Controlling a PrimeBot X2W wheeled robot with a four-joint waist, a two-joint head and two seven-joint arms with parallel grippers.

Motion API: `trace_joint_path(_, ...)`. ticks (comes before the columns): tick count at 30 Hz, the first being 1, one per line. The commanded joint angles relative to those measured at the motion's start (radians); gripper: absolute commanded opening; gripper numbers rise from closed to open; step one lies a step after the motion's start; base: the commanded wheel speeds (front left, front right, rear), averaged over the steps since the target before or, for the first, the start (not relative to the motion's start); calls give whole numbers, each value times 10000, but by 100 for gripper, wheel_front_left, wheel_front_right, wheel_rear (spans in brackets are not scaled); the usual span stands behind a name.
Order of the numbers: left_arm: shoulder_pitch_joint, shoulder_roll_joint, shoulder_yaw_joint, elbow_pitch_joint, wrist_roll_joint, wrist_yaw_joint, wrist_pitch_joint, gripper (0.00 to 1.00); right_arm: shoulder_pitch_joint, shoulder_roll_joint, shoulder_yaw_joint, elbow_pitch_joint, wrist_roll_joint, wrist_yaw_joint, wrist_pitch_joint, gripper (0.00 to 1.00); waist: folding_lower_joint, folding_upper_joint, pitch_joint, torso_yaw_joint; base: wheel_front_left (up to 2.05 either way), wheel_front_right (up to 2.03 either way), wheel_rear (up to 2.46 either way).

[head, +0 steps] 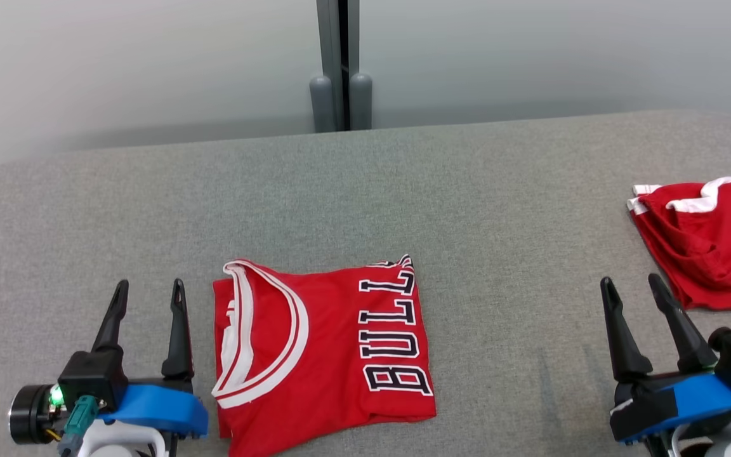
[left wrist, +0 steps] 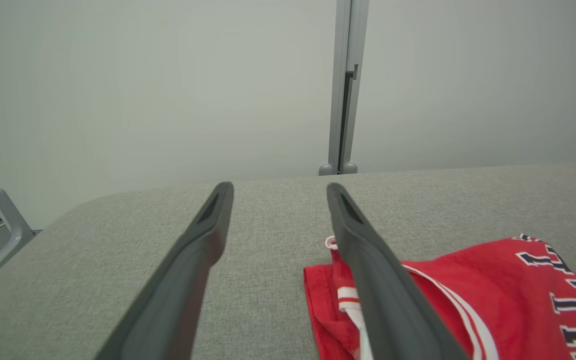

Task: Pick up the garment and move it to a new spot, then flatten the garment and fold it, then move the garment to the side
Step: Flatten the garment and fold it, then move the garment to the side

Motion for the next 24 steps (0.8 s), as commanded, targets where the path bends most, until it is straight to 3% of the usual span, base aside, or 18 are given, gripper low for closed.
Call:
trace_joint_path(1, 126, 67, -7, -47, -20, 2, 5, 100, 240, 82, -37, -172, -97, 0, 114, 100, 1, 0, -133, -89, 0, 0, 0)
trace_joint_path(24, 1050, 288, -150, -102, -273, 125, 255, 100, 1492, 232, -75, -1690, -522, 0, 1300, 100, 1, 0, -998, 21, 0, 0, 0)
